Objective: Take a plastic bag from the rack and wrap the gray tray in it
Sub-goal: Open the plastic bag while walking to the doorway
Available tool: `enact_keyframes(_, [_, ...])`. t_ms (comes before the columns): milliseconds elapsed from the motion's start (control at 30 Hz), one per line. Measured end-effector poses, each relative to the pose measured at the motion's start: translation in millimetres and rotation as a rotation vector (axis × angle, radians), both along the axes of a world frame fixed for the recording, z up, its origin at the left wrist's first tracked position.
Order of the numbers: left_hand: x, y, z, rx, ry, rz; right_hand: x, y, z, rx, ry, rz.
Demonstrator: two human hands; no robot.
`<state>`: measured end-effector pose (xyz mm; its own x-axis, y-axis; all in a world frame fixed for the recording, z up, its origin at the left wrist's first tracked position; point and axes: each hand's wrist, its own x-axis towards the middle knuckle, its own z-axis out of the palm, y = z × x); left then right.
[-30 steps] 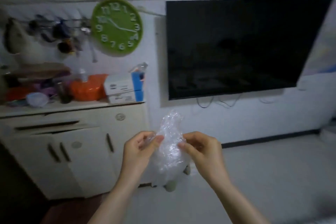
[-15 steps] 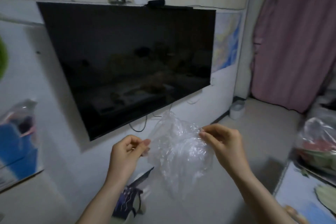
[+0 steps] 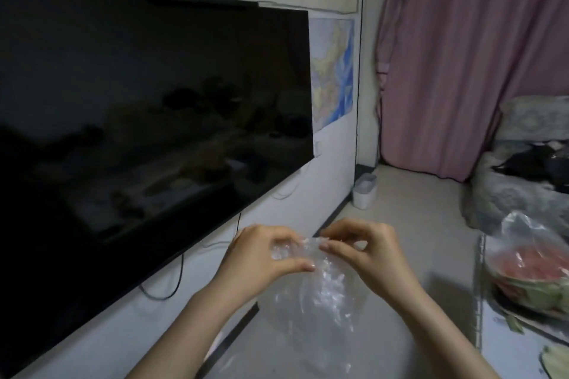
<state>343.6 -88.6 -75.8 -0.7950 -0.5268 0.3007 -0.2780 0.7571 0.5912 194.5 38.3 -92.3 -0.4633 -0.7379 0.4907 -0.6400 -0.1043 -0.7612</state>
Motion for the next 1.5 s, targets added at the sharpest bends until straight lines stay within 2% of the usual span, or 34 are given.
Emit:
enact_keyframes(67, [-35.7,-36.2,1.1,0.078,0.045,0.009,-42.8,-24.8,5.5,-0.010,-0.086,0.031])
enact_keyframes(200, [-106.1,-100.3,8.6,0.166,0.157,0.002,-127.1,-69.7,13.7,0.128,-0.154,0.120])
enact_keyframes(300, [-158.8,-138.1,5.0,0.203,0.177,-0.039,-172.8,-102.6,11.4,0.077,-0.195,0.112])
enact_keyframes(800, [-451.4,-330.3,-26.6,0.455,0.324,-0.258,-413.2,-208.7,-0.7,-0.113,-0.148,-0.540])
enact_keyframes(967, [-543.7,-364.6,-28.7,0.464,0.172,-0.432,-473.8,-233.0,6.0,-0.083,-0.096,-0.681])
enact_keyframes(1100, [-607.1,-363.4,-19.4,0.424,0.132,-0.535,-520.9,-259.0,3.1,-0.022,-0.048,-0.739])
enact_keyframes(1233, [-673.4,-349.4,-15.1,0.394,-0.030,-0.696,-578.8,-292.0,-5.8,-0.005,-0.028,-0.740])
enact_keyframes(1333, [-730.3,-356.1,-23.5,0.355,-0.121,-0.683,-633.1,-310.8,-11.3,0.000,-0.012,-0.738])
enact_keyframes(1500, [-843.4,-388.2,-33.8,0.457,-0.094,-0.653,-745.5,-326.8,-5.4,0.001,-0.034,-0.661])
